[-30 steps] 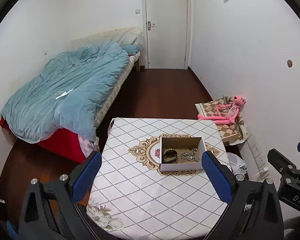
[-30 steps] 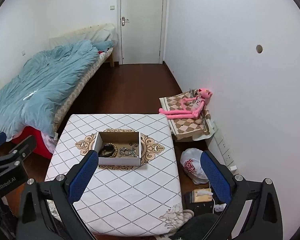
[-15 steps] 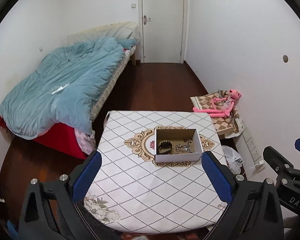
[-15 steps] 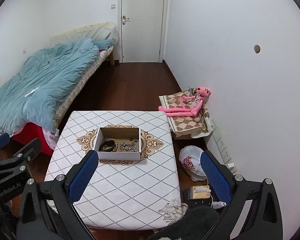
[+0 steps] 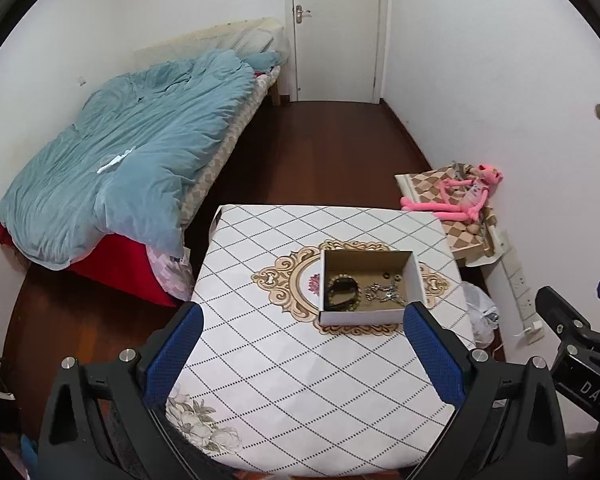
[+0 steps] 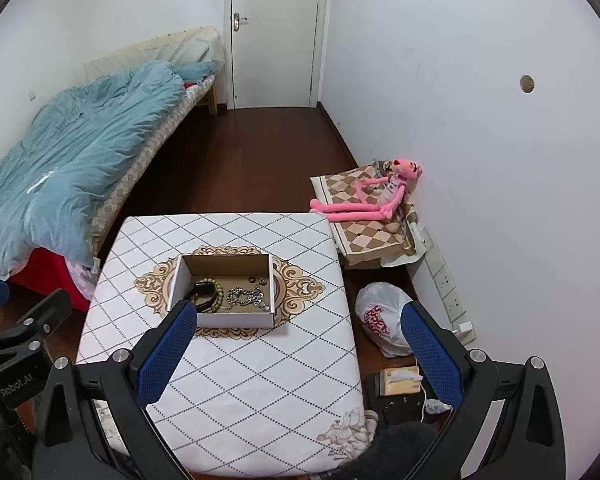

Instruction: Organize jewelry

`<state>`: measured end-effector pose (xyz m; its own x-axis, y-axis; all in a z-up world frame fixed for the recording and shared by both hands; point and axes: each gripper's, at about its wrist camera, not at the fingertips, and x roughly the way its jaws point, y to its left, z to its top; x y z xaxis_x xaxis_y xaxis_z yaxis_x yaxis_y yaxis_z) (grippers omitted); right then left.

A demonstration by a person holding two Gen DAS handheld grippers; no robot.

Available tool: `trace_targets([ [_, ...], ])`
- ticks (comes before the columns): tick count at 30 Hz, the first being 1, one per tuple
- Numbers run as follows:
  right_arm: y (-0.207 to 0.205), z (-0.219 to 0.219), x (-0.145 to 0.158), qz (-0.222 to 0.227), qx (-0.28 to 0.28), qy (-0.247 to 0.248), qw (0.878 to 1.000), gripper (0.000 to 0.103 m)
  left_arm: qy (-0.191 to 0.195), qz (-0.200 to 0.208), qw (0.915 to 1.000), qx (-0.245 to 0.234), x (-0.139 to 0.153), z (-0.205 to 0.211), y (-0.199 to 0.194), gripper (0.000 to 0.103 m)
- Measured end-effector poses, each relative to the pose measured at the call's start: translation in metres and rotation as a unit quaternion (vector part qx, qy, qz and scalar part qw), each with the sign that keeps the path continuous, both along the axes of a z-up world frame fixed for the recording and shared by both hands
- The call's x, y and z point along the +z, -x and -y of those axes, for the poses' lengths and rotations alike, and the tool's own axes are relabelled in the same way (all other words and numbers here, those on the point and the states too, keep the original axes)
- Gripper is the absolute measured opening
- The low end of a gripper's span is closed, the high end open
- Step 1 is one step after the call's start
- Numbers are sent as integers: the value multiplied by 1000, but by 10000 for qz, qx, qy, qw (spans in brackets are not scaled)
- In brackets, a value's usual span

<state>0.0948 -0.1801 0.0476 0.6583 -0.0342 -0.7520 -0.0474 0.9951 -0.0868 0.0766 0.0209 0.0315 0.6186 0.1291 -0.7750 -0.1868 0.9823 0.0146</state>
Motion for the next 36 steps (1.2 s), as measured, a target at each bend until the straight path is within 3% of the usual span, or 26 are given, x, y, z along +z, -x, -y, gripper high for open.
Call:
trace_targets([
  [16,-48,-4,-37,-580,-20,-13,9983,103,-13,-397,9992,-62,-25,-2,-45,102],
  [36,-53,2,-48,-728,-47,10,9973,103,34,-496,9987,-82,-33,5,-43,102],
])
